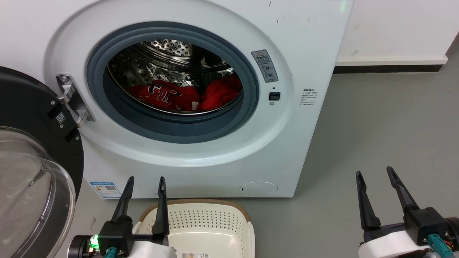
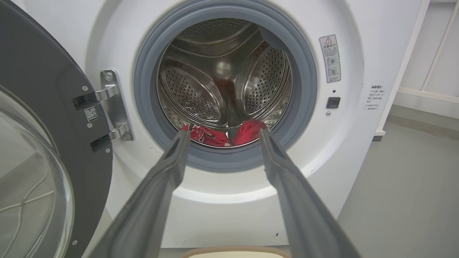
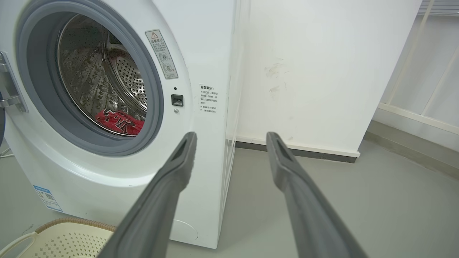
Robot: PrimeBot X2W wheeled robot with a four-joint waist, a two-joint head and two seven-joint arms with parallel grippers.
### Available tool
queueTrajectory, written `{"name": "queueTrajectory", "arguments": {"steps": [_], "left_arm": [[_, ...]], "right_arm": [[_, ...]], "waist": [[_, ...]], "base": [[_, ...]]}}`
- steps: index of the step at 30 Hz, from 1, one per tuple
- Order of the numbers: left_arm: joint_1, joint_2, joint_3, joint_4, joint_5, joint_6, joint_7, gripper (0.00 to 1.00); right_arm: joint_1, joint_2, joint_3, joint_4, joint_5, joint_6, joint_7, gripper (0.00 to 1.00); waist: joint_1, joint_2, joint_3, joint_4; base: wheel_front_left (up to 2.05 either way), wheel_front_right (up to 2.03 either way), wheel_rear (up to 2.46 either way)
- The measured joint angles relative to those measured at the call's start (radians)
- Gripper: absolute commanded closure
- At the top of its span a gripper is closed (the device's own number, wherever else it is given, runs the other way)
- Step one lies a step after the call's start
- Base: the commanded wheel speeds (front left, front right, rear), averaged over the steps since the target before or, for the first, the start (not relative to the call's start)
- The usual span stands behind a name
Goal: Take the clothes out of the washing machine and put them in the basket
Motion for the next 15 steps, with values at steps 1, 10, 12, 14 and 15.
{"name": "queueTrajectory", "arguments": {"steps": [1, 10, 12, 14, 15], "left_arm": [[0.000, -0.002, 0.003, 0.005, 0.008, -0.004, -0.003, 0.00], [0.000, -0.016, 0.017, 0.040, 0.058, -0.028, -0.012, 0.00], [0.000, -0.018, 0.021, 0.042, 0.059, -0.034, -0.012, 0.00], [0.000, -0.020, 0.026, 0.042, 0.059, -0.036, -0.012, 0.00], [0.000, -0.020, 0.027, 0.042, 0.060, -0.037, -0.012, 0.00]], "right_arm": [[0.000, 0.000, 0.000, 0.003, -0.008, 0.000, -0.004, 0.00], [-0.001, 0.000, 0.002, 0.018, -0.043, 0.000, -0.012, 0.00], [-0.001, 0.000, 0.002, 0.021, -0.043, 0.000, -0.012, 0.00], [-0.001, 0.000, 0.003, 0.022, -0.043, 0.000, -0.012, 0.00], [-0.001, 0.000, 0.003, 0.024, -0.043, 0.000, -0.012, 0.00]], "waist": [[0.0000, 0.0000, 0.000, 0.000], [0.0000, 0.0000, 0.003, -0.002], [0.0000, 0.0000, 0.003, -0.002], [0.0000, 0.0000, 0.003, -0.002], [0.0000, 0.0000, 0.003, -0.003]], "base": [[0.00, 0.00, 0.00], [0.00, 0.00, 0.00], [0.00, 0.00, 0.00], [0.00, 0.00, 0.00], [0.00, 0.00, 0.00]]}}
